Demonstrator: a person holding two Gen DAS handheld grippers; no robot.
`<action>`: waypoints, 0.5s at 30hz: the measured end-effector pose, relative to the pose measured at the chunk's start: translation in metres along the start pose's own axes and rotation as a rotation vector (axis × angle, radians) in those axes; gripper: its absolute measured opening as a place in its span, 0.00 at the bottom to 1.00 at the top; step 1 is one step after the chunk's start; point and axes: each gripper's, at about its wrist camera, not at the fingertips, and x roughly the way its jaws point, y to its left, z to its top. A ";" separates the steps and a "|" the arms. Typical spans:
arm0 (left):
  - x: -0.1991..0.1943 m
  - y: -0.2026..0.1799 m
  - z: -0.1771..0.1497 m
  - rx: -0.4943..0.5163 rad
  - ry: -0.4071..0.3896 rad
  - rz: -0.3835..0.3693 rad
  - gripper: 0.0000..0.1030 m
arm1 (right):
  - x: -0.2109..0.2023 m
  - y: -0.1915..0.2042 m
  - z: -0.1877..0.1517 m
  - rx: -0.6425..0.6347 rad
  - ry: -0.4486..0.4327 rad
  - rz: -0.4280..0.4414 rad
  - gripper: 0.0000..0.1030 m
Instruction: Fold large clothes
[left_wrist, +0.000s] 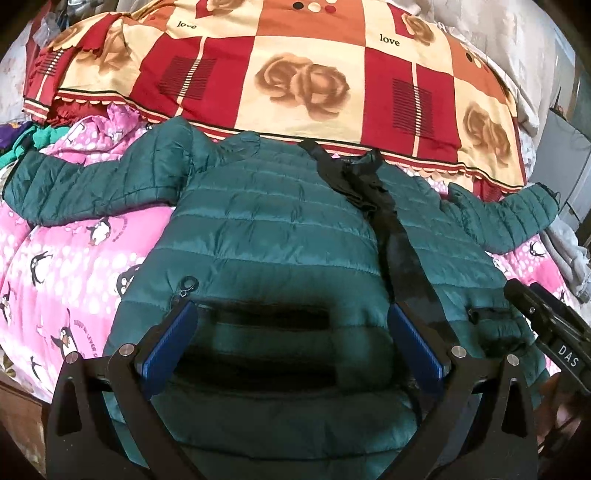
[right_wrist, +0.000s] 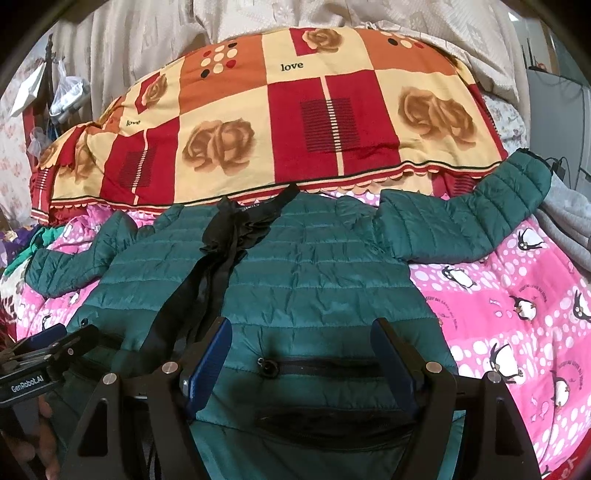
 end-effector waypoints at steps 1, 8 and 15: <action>0.001 0.000 0.000 0.001 0.001 0.001 1.00 | 0.000 0.000 0.000 0.000 0.000 0.002 0.73; 0.000 0.000 0.000 0.002 0.002 0.000 1.00 | 0.000 -0.001 0.001 0.010 0.004 0.009 0.73; 0.001 0.000 0.000 0.000 0.002 0.000 1.00 | 0.001 -0.001 0.001 0.007 0.009 0.009 0.73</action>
